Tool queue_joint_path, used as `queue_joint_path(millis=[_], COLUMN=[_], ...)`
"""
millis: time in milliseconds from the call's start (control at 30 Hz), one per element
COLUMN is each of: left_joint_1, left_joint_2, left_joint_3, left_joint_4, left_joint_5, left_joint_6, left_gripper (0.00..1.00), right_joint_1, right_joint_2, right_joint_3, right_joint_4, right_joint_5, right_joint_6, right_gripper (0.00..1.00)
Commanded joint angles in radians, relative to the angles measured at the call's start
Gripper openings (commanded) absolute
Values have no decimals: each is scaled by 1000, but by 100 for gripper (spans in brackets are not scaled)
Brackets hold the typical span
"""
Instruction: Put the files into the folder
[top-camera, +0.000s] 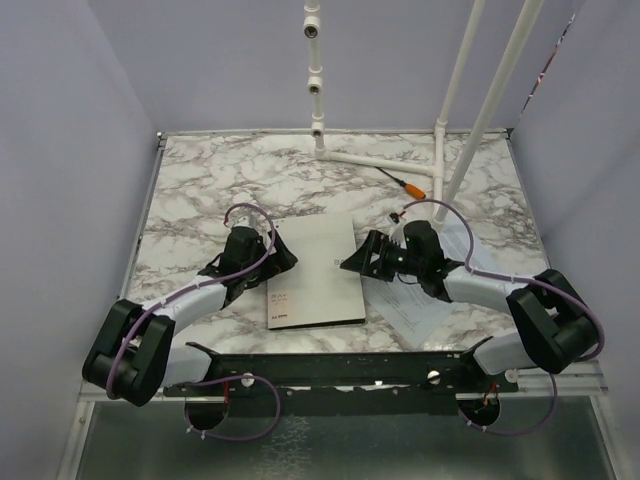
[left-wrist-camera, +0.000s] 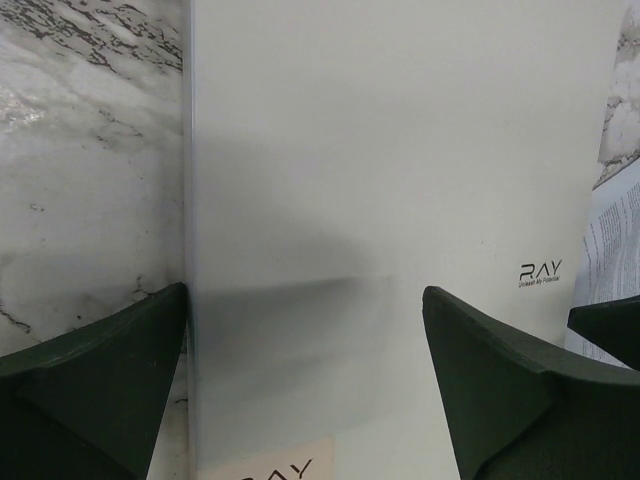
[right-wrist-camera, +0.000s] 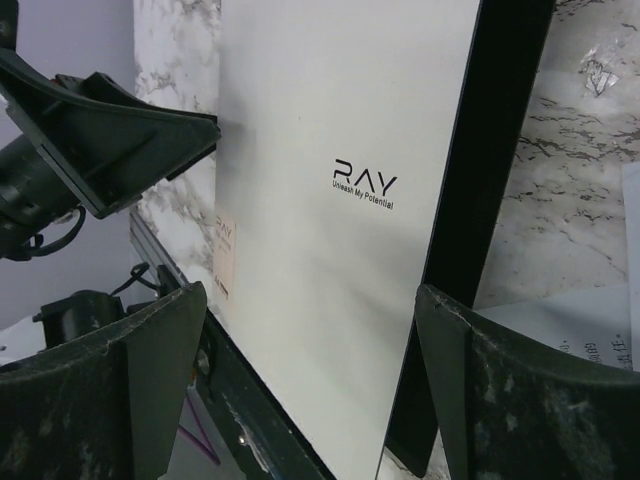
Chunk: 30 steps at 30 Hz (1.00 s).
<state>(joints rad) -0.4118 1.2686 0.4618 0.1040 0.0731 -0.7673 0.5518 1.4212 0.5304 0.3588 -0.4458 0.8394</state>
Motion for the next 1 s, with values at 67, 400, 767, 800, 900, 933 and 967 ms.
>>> queue_joint_path(millis=[67, 400, 767, 800, 900, 933, 967], left_joint_1=[-20, -7, 8, 8, 10, 10, 10], left_joint_2=[-56, -81, -114, -117, -124, -127, -129], left_joint_3=[-28, -71, -98, -99, -108, -111, -114], left_joint_4=[54, 161, 261, 266, 296, 308, 315], left_joint_5=[221, 282, 322, 325, 332, 336, 336], left_joint_6=[-102, -158, -200, -201, -211, -218, -222], left_gripper=[99, 99, 99, 99, 99, 99, 99], right_joint_1=[16, 16, 17, 17, 18, 18, 19], right_joint_2=[-24, -26, -6, -4, 9, 14, 18], right_joint_3=[-50, -132, -174, -175, -182, -187, -191], right_joint_4=[286, 524, 676, 682, 722, 739, 760], right_joint_5=[-131, -157, -159, -161, -162, -162, -161], right_joint_6=[137, 279, 371, 374, 400, 409, 418], right_gripper=[88, 86, 86, 86, 85, 85, 85])
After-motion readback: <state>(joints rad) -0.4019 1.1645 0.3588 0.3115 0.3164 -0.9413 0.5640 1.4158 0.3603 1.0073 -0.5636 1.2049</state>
